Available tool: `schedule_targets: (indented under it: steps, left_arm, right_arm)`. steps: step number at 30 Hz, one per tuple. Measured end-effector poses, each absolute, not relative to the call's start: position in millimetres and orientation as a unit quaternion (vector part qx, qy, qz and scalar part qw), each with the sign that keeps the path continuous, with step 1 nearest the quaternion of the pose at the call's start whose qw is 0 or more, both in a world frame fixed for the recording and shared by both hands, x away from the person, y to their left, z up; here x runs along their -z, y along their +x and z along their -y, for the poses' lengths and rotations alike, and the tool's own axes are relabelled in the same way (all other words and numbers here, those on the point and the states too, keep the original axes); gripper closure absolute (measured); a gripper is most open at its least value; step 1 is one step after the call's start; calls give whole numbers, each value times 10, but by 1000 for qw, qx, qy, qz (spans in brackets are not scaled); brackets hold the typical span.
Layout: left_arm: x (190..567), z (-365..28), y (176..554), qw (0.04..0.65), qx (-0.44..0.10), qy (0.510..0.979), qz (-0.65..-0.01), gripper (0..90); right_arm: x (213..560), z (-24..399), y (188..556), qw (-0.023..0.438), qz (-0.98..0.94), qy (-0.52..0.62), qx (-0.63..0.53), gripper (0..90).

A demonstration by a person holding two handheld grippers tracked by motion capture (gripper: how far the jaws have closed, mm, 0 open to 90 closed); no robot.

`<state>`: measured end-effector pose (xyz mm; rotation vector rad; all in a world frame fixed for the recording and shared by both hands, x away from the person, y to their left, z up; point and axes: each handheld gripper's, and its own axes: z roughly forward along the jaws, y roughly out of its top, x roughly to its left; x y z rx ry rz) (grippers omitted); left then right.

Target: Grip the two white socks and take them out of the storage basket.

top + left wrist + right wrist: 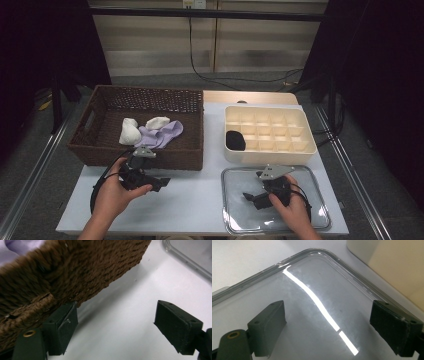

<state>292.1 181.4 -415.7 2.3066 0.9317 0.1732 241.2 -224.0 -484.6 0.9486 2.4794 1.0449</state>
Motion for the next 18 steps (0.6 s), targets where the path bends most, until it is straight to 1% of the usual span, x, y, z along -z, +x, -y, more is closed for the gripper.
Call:
schedule_targets:
  steps: [18]
  left_arm:
    - [3871, -1837, 3012, 304, -67, 883, -350, 194]
  right_arm:
    - [4846, 2240, 2412, 144, -860, 329, -362, 125]
